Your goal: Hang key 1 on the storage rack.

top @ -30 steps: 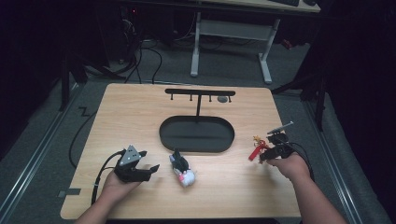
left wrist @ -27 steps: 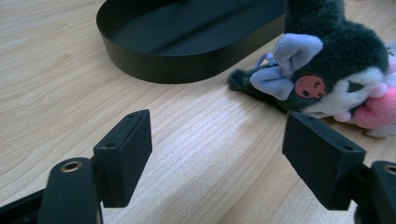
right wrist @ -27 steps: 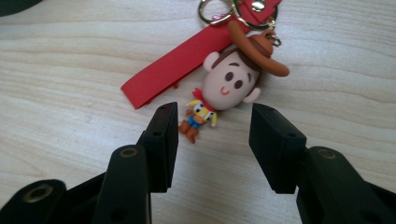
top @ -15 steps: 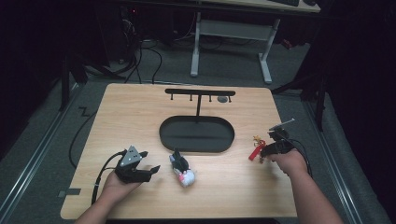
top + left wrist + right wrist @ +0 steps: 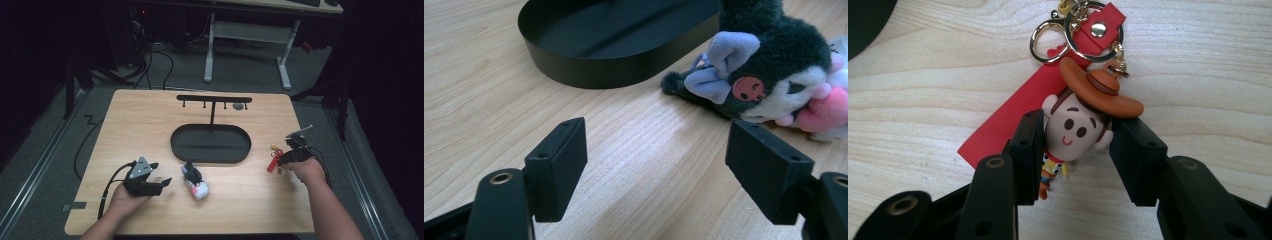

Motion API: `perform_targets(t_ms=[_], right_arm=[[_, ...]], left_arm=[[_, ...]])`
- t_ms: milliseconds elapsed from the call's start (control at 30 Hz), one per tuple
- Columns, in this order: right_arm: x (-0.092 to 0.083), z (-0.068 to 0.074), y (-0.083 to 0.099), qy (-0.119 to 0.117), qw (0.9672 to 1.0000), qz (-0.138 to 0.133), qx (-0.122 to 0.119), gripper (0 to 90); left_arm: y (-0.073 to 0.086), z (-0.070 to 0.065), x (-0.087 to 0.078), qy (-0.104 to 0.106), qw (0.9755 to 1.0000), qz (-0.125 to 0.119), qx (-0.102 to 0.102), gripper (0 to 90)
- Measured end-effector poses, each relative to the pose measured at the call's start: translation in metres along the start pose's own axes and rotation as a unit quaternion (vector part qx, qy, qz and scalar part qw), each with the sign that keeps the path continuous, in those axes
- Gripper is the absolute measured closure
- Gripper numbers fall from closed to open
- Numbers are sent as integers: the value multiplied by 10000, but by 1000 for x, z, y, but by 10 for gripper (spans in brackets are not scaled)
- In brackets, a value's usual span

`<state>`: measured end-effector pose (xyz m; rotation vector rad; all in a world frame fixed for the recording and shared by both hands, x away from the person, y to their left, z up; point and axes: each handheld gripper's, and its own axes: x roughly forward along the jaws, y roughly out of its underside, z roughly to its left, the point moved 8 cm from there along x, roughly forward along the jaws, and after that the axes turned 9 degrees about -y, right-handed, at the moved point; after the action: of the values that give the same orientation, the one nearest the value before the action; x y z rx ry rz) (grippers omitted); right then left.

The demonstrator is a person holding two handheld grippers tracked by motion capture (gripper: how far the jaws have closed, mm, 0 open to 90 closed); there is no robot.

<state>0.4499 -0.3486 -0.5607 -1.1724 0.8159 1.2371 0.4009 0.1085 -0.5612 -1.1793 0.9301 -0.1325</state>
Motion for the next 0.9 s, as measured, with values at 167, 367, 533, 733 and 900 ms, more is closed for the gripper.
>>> perform_targets(t_ms=[167, 367, 533, 733, 900], right_arm=[[6, 3, -2, -33, 10000, 16, -36, 592], [8, 5, -4, 37, 9999, 12, -132, 624], [5, 8, -1, 27, 9997, 45, -247, 630], [-12, 18, 7, 99, 9986, 113, -499, 630], [-26, 33, 14, 110, 9969, 213, -753, 630]], left_arm=[[0, 0, 0, 4, 10000, 16, 12, 251], [1, 0, 0, 5, 10000, 15, 12, 252], [1, 0, 0, 13, 10000, 39, 16, 252], [1, -1, 1, 14, 10000, 39, 16, 254], [1, -2, 1, 32, 10000, 48, 53, 254]])
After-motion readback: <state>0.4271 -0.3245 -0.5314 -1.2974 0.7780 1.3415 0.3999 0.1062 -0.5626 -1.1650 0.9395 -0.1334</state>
